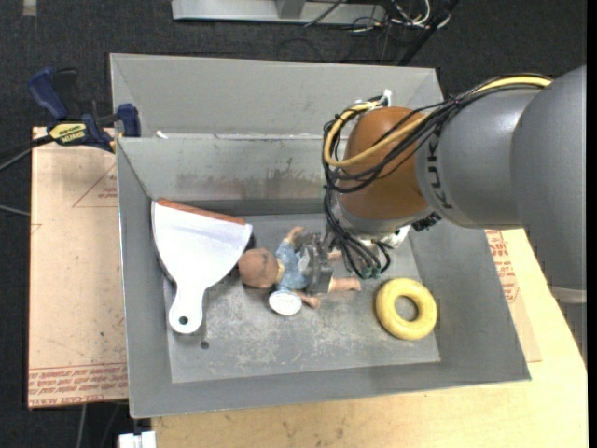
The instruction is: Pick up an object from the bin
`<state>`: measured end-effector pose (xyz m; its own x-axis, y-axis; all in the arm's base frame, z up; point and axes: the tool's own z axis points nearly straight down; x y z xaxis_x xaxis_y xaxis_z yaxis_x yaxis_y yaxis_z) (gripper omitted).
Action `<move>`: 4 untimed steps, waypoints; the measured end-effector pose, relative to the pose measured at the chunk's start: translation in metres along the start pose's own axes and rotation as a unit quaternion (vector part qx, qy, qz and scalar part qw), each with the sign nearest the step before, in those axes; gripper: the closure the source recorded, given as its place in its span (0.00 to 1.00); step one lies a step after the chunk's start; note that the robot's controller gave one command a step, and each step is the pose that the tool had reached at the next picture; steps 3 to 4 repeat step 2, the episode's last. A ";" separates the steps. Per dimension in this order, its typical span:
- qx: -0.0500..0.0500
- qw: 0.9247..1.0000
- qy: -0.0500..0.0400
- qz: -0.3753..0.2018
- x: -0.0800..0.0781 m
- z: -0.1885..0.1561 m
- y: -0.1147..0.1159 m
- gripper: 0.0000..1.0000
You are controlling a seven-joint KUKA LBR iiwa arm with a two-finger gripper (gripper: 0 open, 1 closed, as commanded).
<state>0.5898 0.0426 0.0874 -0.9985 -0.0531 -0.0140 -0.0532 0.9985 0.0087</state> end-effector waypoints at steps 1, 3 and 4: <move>0.000 1.000 0.001 0.000 0.001 -0.007 0.000 1.00; 0.000 1.000 0.001 0.000 0.001 -0.019 0.000 1.00; 0.000 1.000 0.001 0.000 0.001 -0.019 0.000 1.00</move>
Offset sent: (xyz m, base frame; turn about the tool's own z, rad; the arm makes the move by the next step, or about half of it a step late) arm 0.0001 -0.0001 0.0432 0.0000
